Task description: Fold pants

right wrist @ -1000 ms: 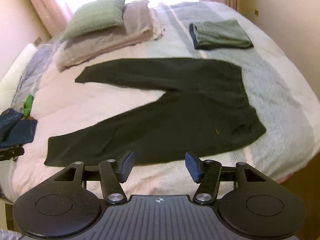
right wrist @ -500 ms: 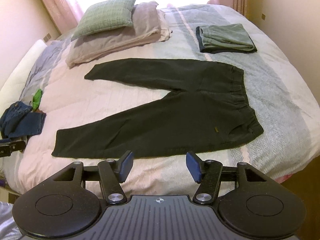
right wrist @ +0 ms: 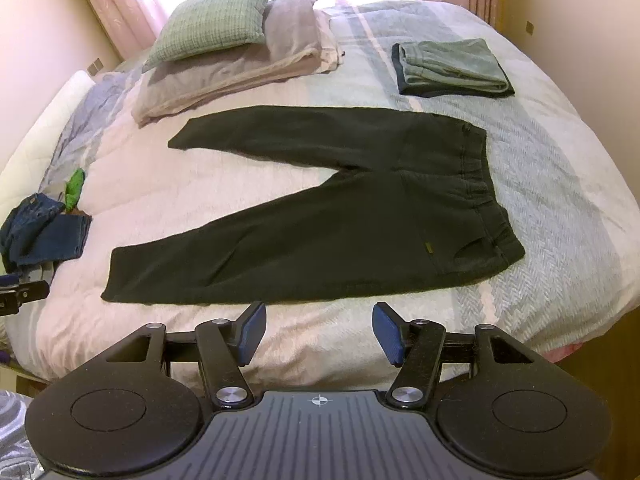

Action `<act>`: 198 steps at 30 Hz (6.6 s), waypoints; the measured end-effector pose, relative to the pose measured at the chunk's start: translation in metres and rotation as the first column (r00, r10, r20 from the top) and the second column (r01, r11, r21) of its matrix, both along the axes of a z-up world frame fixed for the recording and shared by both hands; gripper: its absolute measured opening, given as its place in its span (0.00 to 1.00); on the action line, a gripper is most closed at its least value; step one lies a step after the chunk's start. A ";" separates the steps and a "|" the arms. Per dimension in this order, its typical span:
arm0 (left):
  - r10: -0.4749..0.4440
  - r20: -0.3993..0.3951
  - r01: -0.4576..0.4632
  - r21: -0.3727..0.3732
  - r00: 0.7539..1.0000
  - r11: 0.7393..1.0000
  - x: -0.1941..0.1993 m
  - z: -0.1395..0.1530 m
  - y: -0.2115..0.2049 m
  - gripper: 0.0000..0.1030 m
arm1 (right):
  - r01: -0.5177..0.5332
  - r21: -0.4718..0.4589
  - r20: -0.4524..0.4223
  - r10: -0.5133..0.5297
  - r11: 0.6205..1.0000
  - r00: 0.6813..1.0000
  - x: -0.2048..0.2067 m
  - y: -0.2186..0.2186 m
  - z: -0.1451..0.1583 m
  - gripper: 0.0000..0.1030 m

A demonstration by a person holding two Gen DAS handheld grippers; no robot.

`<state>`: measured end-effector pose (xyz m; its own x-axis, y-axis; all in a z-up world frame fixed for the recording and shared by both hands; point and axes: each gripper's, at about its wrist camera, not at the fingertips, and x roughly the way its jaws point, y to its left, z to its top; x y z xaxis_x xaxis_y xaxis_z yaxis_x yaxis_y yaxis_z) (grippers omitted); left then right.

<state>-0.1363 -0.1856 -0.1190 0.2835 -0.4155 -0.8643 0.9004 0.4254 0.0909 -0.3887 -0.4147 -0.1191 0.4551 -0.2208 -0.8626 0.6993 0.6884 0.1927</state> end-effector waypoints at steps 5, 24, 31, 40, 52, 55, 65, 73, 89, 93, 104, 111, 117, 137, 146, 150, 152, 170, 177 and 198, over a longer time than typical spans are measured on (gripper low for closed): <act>-0.004 -0.003 0.004 0.012 1.000 1.000 -0.003 -0.004 0.000 0.75 | 0.005 0.010 -0.008 -0.005 1.000 1.000 -0.003 0.000 -0.002 0.55; -0.034 -0.017 0.034 0.016 0.999 0.999 0.006 -0.010 0.004 0.76 | 0.034 0.017 -0.015 -0.034 0.999 0.999 0.001 0.017 -0.004 0.55; -0.050 -0.019 0.050 0.005 0.999 0.999 0.015 -0.011 0.007 0.76 | 0.044 0.004 -0.016 -0.044 0.999 0.999 0.008 0.028 -0.003 0.55; -0.035 -0.044 0.036 0.018 0.998 0.999 0.022 -0.018 0.002 0.76 | 0.059 0.001 -0.063 -0.059 0.998 0.996 0.016 0.018 -0.007 0.55; 0.061 -0.026 -0.060 0.010 0.998 0.998 0.040 -0.019 -0.025 0.76 | -0.068 -0.047 -0.091 0.064 0.997 0.994 0.063 -0.019 -0.014 0.55; 0.070 -0.026 -0.069 0.009 0.997 0.998 0.042 -0.019 -0.048 0.76 | -0.086 -0.049 -0.093 0.081 0.995 0.992 0.073 -0.041 -0.017 0.55; 0.062 -0.023 -0.061 0.019 0.998 0.998 0.039 -0.030 -0.153 0.76 | -0.115 -0.025 -0.118 0.111 0.993 0.987 0.098 -0.137 -0.038 0.55; 0.052 -0.006 -0.052 0.038 0.999 0.998 0.037 -0.057 -0.228 0.76 | -0.161 0.010 -0.152 0.161 0.987 0.975 0.115 -0.209 -0.069 0.55; -0.395 0.045 0.397 -0.055 0.918 0.916 0.112 -0.190 -0.423 0.72 | -0.166 -0.016 0.044 0.167 0.986 0.985 0.140 -0.385 -0.173 0.55; -0.506 0.048 0.508 -0.064 0.861 0.859 0.140 -0.226 -0.490 0.66 | -0.237 -0.051 0.057 0.240 0.970 0.969 0.178 -0.428 -0.200 0.55; -0.776 0.054 0.770 0.101 0.628 0.630 0.200 -0.300 -0.610 0.58 | -0.525 -0.066 -0.021 0.524 0.849 0.851 0.284 -0.492 -0.268 0.54; -0.817 -0.087 0.817 0.165 0.570 0.552 0.225 -0.332 -0.636 0.57 | -0.576 0.064 -0.044 0.579 0.815 0.814 0.309 -0.507 -0.308 0.54; -0.853 -0.016 0.843 0.163 0.521 0.512 0.214 -0.337 -0.622 0.14 | -0.568 0.052 -0.033 0.569 0.822 0.821 0.305 -0.498 -0.313 0.09; -0.405 0.018 0.405 -0.092 0.914 0.910 0.093 -0.203 -0.234 0.08 | -0.638 -0.408 -0.243 0.596 0.653 0.766 0.126 -0.111 -0.173 0.05; -0.217 -0.244 0.239 0.062 0.945 0.969 0.093 -0.247 -0.156 0.24 | -0.102 0.008 -0.203 0.102 0.995 0.974 0.061 -0.108 -0.233 0.33; -0.195 -0.135 0.194 -0.021 0.972 0.981 0.118 -0.227 -0.175 0.43 | 0.260 -0.006 -0.103 -0.260 0.965 0.960 0.023 -0.149 -0.220 0.53; -0.120 -0.093 0.115 -0.056 0.988 0.992 0.131 -0.229 -0.189 0.49 | 0.430 0.026 -0.040 -0.429 0.902 0.902 0.000 -0.170 -0.220 0.53; 0.379 0.005 -0.371 -0.195 0.925 0.908 0.212 -0.229 -0.187 0.05 | 0.769 0.228 0.159 -0.802 0.597 0.576 -0.111 -0.230 -0.228 0.53; 0.678 -0.410 -0.769 -0.101 0.611 0.632 0.232 -0.274 -0.058 0.05 | 0.690 0.390 0.237 -0.791 0.609 0.564 -0.131 -0.227 -0.242 0.53; 0.546 -0.365 -0.652 -0.318 0.754 0.688 0.203 -0.236 -0.038 0.02 | 0.584 0.376 0.438 -0.693 0.720 0.572 -0.142 -0.261 -0.223 0.15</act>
